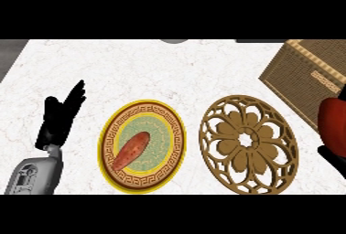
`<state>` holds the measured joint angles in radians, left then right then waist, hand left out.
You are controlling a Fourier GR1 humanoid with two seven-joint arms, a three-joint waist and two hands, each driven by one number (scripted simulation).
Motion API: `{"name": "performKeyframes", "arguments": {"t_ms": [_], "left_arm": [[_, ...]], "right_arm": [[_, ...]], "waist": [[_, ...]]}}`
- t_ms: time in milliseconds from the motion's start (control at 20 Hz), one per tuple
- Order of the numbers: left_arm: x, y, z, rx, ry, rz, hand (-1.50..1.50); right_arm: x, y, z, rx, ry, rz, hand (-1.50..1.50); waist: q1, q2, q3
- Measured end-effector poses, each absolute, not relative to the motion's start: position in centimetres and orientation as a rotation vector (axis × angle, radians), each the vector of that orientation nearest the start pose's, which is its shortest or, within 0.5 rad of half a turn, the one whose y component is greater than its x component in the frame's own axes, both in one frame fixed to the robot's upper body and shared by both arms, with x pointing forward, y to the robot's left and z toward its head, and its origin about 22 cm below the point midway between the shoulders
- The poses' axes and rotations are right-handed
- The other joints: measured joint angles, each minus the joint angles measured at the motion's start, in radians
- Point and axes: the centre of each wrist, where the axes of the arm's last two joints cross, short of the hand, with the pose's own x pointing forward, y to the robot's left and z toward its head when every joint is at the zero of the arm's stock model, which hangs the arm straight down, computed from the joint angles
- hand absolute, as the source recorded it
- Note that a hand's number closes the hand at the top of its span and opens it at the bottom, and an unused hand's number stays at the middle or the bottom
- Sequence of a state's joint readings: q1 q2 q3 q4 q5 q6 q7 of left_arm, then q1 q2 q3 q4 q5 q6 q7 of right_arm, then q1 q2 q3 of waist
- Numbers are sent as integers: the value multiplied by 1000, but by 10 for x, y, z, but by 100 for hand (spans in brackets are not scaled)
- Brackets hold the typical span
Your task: Pick the bell pepper from the placemat and place it in the basket
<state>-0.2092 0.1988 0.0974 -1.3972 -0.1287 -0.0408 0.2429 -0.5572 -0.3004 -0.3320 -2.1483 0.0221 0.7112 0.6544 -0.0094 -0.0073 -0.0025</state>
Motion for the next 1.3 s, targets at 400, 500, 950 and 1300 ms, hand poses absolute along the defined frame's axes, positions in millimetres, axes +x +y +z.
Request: {"name": "performKeyframes", "arguments": {"t_ms": [400,500,950,1300], "left_arm": [[296,277,28,260,-1360,-214,0],[296,276,27,260,-1365,-216,0],[295,271,26,253,-1375,-231,0],[299,272,24,242,-1371,-233,0]], "right_arm": [[250,-295,355,-676,-1785,833,150],[252,-301,365,-790,-1728,860,150],[299,-355,362,-1044,-1499,939,150],[332,-415,334,-1059,-1491,963,150]], "waist": [[16,8,1],[21,11,1],[40,20,3],[39,19,3]]}}
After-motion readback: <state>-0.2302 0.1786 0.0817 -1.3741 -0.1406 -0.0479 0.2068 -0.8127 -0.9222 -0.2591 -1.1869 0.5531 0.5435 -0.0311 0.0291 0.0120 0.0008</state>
